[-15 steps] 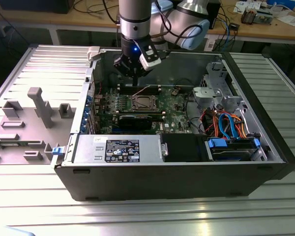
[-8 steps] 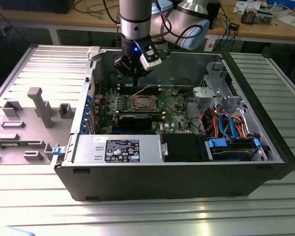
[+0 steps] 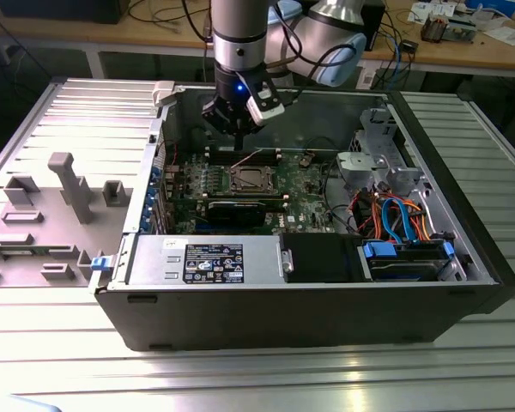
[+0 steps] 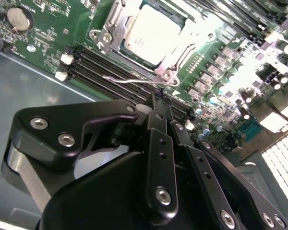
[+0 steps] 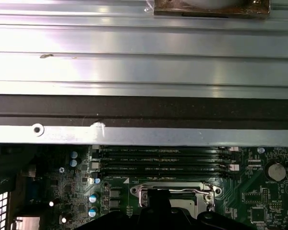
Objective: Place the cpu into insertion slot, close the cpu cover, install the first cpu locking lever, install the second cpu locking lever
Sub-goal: 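Install the first cpu locking lever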
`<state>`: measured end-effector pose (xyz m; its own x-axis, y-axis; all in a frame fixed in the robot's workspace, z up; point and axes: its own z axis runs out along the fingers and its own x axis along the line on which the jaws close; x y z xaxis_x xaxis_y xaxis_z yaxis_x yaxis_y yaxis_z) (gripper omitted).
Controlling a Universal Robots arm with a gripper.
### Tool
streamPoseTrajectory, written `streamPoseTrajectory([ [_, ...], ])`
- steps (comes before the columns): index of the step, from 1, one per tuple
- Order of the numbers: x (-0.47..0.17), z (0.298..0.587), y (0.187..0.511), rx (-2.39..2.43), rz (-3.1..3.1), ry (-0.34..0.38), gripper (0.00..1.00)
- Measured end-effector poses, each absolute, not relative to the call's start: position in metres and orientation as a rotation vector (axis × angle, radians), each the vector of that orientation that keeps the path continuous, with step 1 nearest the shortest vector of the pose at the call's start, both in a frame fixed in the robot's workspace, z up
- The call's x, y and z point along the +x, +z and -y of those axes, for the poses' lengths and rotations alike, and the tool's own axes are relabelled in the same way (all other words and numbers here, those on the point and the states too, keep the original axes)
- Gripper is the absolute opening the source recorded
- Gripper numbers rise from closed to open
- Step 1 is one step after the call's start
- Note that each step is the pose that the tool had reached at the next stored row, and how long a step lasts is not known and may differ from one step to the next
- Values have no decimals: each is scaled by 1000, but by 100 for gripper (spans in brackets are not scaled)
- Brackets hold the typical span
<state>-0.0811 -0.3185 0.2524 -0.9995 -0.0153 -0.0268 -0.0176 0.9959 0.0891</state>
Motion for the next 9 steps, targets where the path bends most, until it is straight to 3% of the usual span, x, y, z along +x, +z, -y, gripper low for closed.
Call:
streamPoseTrajectory([
  [9, -74, 319, 245, -25, -3112, 141, 11],
])
